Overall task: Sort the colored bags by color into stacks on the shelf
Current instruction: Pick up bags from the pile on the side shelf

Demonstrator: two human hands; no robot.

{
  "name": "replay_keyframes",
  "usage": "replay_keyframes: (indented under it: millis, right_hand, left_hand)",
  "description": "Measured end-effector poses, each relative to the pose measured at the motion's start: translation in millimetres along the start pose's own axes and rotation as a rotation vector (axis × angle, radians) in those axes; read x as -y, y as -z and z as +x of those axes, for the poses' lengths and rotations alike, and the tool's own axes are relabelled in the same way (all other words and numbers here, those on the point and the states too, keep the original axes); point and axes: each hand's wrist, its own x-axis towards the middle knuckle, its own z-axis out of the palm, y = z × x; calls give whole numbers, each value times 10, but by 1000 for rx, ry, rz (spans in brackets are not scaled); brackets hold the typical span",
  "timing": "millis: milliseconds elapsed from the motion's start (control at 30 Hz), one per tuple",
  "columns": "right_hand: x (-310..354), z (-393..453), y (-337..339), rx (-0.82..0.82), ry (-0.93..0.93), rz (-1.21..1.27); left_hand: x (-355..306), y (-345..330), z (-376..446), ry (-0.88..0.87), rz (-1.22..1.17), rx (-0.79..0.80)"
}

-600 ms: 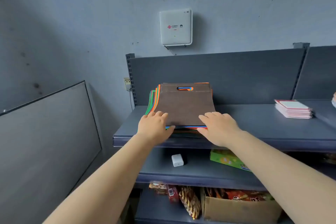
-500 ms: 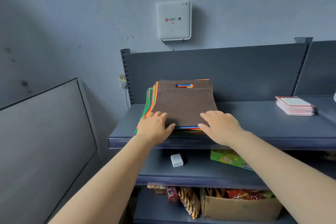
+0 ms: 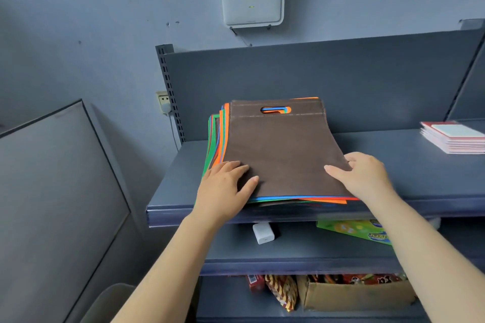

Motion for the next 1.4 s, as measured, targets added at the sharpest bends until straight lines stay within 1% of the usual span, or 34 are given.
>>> replay_keyframes:
  millis: [100, 233, 300, 367, 433, 567, 733, 833, 933, 1033, 1167, 1267, 1400]
  right_hand:
    - [25, -26, 19, -118, 56, -12]
    - [16, 39, 58, -164, 107, -41]
    - [-39, 88, 89, -208, 133, -12]
    - [-116, 145, 132, -284, 132, 87]
    - [-198, 197, 167, -320, 118, 224]
    - [-386, 279, 157, -256, 24, 398]
    - [-467, 280, 186, -155, -39, 633]
    - [-483, 252, 268, -111, -42, 739]
    - [-475, 216, 360, -67, -33, 810]
    - [-433, 155, 416, -24, -5, 878]
    - [-303, 10, 450, 63, 3, 1063]
    - [-158, -153, 431, 179, 19, 1170]
    - [130, -444, 341, 341, 31, 1292]
  left_hand:
    - [-13, 24, 14, -13, -64, 3]
    - [-14, 82, 54, 26, -155, 30]
    - [6, 101, 95, 120, -199, 3]
    - [49, 118, 137, 283, -146, -14]
    - [110, 121, 175, 436, -96, 1]
    - [177, 193, 216, 655, -232, 2]
    - [135, 314, 185, 741, -340, -59]
    - [38, 401, 146, 742, -311, -143]
    - [-83, 504, 84, 685, -246, -233]
    - [-207, 649, -50, 633, -247, -344]
    - [-362, 875, -413, 618, -315, -561]
    - [-464, 1075, -782, 634, -345, -753]
    - [-531, 1380, -1381, 693, -337, -927]
